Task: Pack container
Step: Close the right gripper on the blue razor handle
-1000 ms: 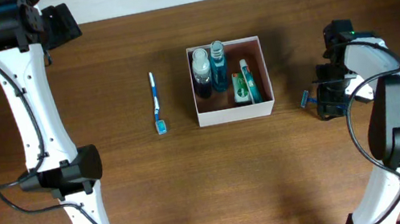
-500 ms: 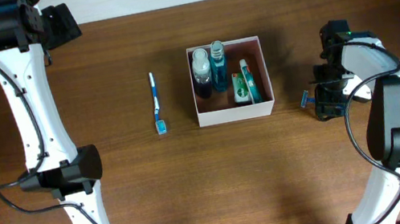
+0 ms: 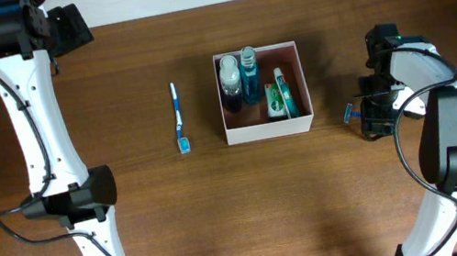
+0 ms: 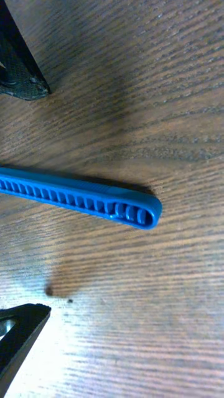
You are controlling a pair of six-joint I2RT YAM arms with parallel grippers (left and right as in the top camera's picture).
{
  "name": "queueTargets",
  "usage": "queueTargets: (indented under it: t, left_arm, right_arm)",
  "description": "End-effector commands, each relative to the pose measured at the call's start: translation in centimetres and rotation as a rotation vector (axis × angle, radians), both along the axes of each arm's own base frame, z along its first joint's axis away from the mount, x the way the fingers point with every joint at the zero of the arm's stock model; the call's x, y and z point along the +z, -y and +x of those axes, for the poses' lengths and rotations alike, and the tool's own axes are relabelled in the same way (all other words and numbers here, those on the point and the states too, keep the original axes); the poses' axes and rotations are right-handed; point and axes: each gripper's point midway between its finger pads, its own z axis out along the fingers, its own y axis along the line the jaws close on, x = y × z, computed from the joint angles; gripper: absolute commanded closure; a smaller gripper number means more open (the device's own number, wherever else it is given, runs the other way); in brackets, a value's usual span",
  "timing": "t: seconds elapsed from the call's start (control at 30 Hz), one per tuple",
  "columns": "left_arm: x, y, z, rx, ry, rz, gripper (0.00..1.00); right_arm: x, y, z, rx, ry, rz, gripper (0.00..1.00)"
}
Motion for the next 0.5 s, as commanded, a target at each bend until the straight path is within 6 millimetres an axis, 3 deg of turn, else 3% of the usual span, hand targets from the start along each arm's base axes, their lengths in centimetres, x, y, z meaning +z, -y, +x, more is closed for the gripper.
queueTargets:
  t: [0.0,0.17,0.47]
  left_arm:
    - [1.49,-0.14,-0.58,0.011,0.031,-0.008,0.01]
    - [1.49,-0.14,-0.58,0.011,0.031,-0.007,0.01]
    - [1.49,-0.14,-0.58,0.011,0.031,-0.007,0.01]
  right_arm:
    - [-1.06,0.16,-1.48,0.012,-0.071,-0.033,0.02]
    - [-1.03,0.47,-1.62,0.014,-0.078,-0.051,0.16]
    - [-1.03,0.47,-1.61,0.014,-0.077,-0.051,0.14]
